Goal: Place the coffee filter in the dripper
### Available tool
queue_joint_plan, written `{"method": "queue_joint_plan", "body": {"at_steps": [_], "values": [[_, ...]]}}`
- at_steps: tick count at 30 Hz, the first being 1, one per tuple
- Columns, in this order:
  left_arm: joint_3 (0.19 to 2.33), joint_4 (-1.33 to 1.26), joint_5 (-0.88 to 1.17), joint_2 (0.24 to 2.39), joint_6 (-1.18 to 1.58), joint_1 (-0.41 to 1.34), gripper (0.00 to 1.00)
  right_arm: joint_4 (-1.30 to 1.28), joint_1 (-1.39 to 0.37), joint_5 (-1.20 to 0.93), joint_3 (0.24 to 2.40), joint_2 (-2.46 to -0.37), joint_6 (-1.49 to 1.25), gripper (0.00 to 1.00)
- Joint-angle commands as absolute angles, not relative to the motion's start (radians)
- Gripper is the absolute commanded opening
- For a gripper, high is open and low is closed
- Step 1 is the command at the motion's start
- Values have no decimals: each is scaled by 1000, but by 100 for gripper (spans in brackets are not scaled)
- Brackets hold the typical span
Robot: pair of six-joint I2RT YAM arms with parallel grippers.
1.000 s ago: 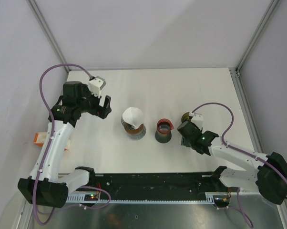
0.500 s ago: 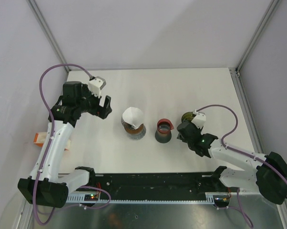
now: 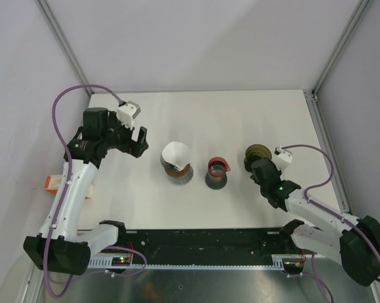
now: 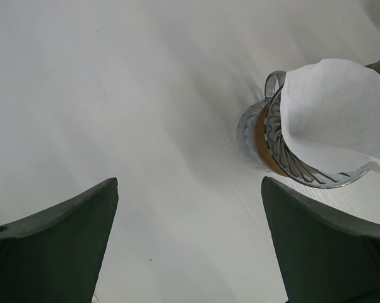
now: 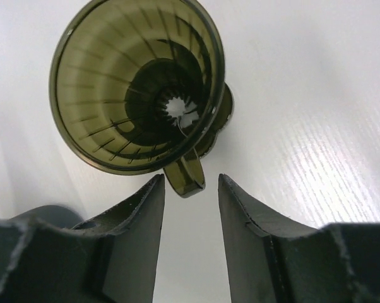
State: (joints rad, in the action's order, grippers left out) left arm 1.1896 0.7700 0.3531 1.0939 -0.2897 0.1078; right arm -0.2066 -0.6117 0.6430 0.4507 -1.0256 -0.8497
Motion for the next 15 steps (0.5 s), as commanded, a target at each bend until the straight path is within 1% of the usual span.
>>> {"method": "queue_joint_plan", "body": {"at_steps": [1, 4, 9, 13, 15], "values": [[1194, 752, 382, 1072, -311, 98, 100, -89, -540, 536, 416, -980, -724, 44], [1196, 754, 382, 1074, -310, 99, 100, -54, -481, 464, 408, -979, -651, 43], [1202, 755, 382, 1076, -313, 98, 100, 53, -383, 259, 406, -1011, -528, 41], [1205, 757, 380, 1075, -313, 98, 99, 75, -359, 217, 406, -1035, -489, 41], [1205, 758, 379, 1075, -314, 98, 100, 81, -353, 207, 406, -1048, -469, 36]]}}
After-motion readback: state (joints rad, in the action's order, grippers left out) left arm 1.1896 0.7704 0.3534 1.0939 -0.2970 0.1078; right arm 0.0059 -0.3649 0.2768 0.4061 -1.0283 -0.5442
